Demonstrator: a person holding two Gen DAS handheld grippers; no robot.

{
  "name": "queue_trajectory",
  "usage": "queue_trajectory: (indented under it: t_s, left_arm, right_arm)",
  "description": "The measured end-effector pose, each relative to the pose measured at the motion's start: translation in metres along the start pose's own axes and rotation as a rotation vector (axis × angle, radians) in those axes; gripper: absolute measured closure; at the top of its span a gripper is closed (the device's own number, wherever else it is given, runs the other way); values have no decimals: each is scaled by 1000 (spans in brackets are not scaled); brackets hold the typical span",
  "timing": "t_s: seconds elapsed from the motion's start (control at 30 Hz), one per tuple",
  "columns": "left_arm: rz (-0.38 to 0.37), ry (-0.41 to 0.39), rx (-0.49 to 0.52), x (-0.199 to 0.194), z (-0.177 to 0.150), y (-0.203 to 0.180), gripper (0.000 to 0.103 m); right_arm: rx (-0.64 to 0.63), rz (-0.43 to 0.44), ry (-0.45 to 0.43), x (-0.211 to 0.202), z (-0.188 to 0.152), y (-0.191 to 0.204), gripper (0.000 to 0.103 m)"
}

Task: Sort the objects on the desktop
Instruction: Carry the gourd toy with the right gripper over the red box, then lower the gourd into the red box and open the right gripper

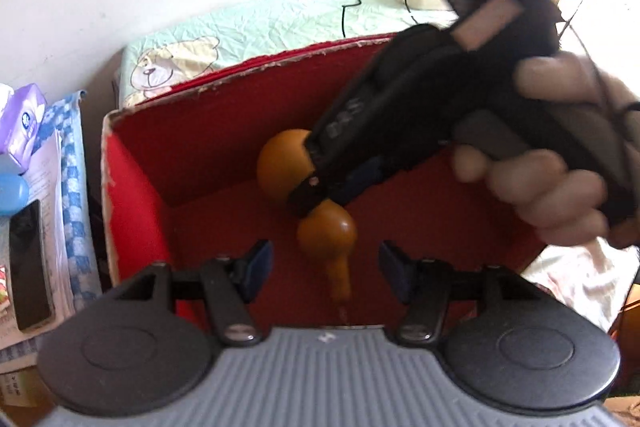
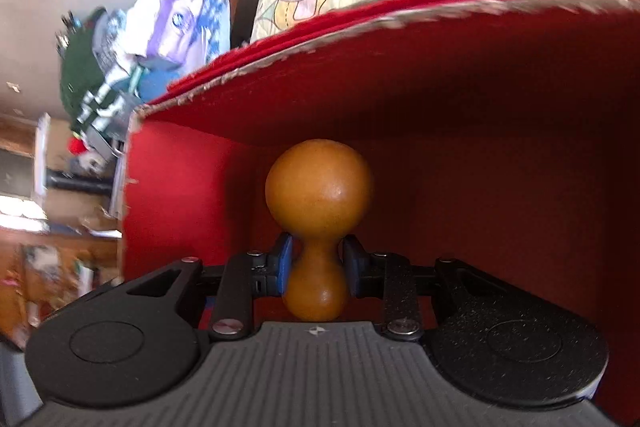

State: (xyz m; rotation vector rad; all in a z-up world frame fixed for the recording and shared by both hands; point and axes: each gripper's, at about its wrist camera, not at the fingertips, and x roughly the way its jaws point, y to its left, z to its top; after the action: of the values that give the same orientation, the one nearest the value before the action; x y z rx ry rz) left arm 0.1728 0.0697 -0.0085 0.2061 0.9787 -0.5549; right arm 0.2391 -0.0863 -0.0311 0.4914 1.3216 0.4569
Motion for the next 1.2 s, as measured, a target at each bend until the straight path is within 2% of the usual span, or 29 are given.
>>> queue_trajectory:
  t_s: [0.2, 0.4, 0.5, 0.57, 0.67, 0.77, 0.9, 1.07, 1.2]
  left_arm:
    - [-60, -45, -23, -6, -11, 13, 42]
    - [-75, -58, -46, -8, -13, 28, 42]
    - [-68, -55, -40, 2, -13, 26, 44]
    - [-63, -52, -30, -4, -16, 18, 44]
    - [-73, -41, -25, -3, -14, 18, 44]
    - [-77, -37, -16, -23, -21, 3, 44]
    - [-85, -33, -7, -17, -13, 0, 43]
    - [-52, -30, 0, -7, -10, -4, 43]
    - [-90, -31, -32, -7, -14, 0, 43]
  right_arm:
    - [-11, 20, 43, 30, 5, 14, 73]
    - [-95, 5, 77, 57, 3, 31, 73]
    - [-117, 23, 84, 62, 4, 33, 71]
    - [-121, 32, 89, 61, 4, 32, 71]
    - [-107, 54, 83, 54, 3, 27, 63]
    - [-89, 78, 81, 43, 2, 20, 57]
    - [-97, 65, 32, 13, -3, 15, 57]
    - [-73, 31, -55, -17, -10, 5, 57]
    - [-59, -45, -140, -36, -20, -14, 58]
